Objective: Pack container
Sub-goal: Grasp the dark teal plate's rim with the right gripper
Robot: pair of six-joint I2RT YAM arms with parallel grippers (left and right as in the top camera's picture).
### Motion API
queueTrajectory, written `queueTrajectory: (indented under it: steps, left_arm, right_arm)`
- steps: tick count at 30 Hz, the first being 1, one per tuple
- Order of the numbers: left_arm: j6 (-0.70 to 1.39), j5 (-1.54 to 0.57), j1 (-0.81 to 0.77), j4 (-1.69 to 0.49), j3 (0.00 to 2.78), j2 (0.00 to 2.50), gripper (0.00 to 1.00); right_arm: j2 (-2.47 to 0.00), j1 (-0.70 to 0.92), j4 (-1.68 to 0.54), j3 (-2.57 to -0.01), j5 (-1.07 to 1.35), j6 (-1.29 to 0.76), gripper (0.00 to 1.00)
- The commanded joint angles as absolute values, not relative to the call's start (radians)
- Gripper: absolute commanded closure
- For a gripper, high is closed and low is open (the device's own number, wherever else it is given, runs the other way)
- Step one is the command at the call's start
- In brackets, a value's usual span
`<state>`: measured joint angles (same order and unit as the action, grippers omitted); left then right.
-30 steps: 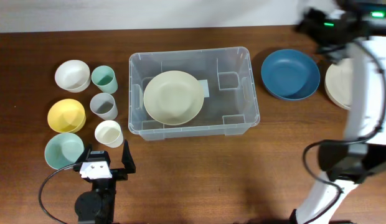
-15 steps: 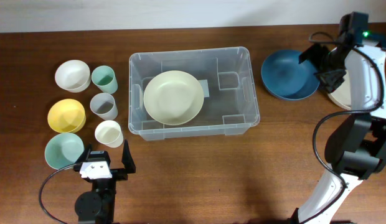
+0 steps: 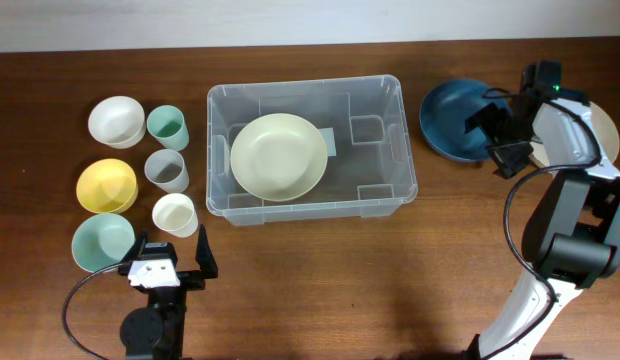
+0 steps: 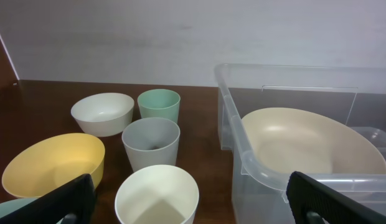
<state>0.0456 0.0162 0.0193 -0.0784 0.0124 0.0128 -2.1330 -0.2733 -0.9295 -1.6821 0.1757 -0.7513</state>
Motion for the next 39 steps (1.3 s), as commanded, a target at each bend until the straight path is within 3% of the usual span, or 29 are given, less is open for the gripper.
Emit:
queueTrajectory:
  steps: [1, 11, 18, 22, 32, 39]
  left_arm:
    - [0.034, 0.022, 0.025, -0.083, 0.009, 0.005, 0.01]
    - [0.034, 0.022, 0.025, -0.082, 0.009, 0.005, 0.01]
    - [0.034, 0.022, 0.025, -0.083, 0.009, 0.005, 0.01]
    - [0.034, 0.022, 0.025, -0.082, 0.009, 0.005, 0.00]
    - [0.034, 0.022, 0.025, -0.082, 0.009, 0.005, 0.01]
    - [0.034, 0.022, 0.025, -0.082, 0.009, 0.005, 0.01]
  right_arm:
    - [-2.147, -0.268, -0.902, -1.664, 0.180, -0.762, 0.01]
    - [-2.206, -0.268, -0.881, -1.657, 0.184, -0.765, 0.04]
    - [-2.214, -0.268, -0.874, -1.657, 0.188, -0.765, 0.26]
    - [-2.214, -0.269, -0.874, -1.657, 0.188, -0.769, 0.50]
    - [-2.214, -0.270, -0.870, -1.657, 0.187, -0.770, 0.94]
    - [-2.213, -0.275, -0.822, -1.661, 0.208, -0.792, 0.96]
